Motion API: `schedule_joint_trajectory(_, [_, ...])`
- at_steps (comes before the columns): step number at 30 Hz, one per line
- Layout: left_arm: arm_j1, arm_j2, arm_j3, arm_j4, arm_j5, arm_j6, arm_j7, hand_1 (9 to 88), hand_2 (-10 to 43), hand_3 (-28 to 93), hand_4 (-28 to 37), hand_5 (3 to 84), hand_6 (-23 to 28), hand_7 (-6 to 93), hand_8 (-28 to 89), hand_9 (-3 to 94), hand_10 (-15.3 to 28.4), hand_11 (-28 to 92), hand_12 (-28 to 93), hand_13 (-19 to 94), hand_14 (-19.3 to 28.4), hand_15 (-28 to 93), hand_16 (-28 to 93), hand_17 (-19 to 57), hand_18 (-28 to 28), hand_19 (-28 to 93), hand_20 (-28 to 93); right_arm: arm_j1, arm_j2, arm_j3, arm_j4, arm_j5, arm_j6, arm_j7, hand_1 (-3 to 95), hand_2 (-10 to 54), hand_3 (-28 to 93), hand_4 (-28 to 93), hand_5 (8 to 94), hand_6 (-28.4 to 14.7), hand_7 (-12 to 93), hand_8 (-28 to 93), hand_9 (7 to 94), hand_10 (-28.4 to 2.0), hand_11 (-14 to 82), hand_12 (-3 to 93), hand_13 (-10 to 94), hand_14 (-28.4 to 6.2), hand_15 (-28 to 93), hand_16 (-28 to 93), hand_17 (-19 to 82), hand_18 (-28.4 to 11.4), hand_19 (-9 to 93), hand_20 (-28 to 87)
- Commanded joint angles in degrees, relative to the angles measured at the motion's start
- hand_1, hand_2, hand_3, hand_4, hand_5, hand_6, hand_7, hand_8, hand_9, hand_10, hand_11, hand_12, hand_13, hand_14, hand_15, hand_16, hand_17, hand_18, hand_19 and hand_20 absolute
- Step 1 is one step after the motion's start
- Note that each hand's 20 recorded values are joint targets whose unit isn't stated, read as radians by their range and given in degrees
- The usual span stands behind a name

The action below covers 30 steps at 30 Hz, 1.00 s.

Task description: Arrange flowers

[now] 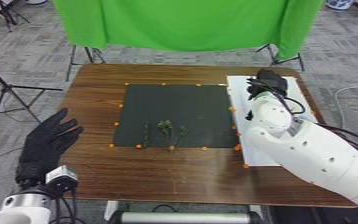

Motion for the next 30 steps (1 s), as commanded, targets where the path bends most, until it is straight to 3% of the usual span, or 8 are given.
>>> schedule_joint_trajectory(1, [1.2,-0.16,-0.62,-0.59,0.15,0.47,-0.85,23.9,8.7,80,-22.9,35.5,9.5,14.7,-10,34.2,20.5,28,9,25,26.5,49,-10,-8.1,22.9,61,-5,-3.4,-3.8,4.4,-5.9,-2.0,-6.4,-2.4,47.2,-9.5,88,-25,90.7,-4.4,23,19,89.1,-12.6,49.5,25.1,84,-9.8,80,17,46,-28.3,93,55])
schedule_joint_trajectory(16, [0.6,-0.18,-0.98,-0.53,0.71,-0.56,-2.14,24.1,8.7,80,-22.6,35.6,9.5,14.6,-10,34.3,20.5,28,9,25,26.6,49,-10,-8.1,23.0,62,-6,-14.7,-10.7,5.6,-13.8,-3.9,-11.6,-4.5,47.7,-9.5,88,-24,91.3,-4.7,21,20,89.3,-13.1,49.2,25.0,83,-10.5,80,17,46,-28.4,93,56])
schedule_joint_trajectory(30, [-0.2,-0.29,-0.65,-0.31,1.11,-1.01,-3.02,24.1,8.6,80,-22.2,35.6,9.5,14.6,-10,34.3,20.6,28,9,25,26.5,49,-10,-8.1,23.0,62,-6,-17.8,-10.4,4.5,-12.6,-3.7,-11.3,-1.7,48.1,-9.5,87,-24,91.6,-4.8,21,19,89.1,-13.2,49.4,24.8,83,-10.6,80,17,46,-28.4,93,56])
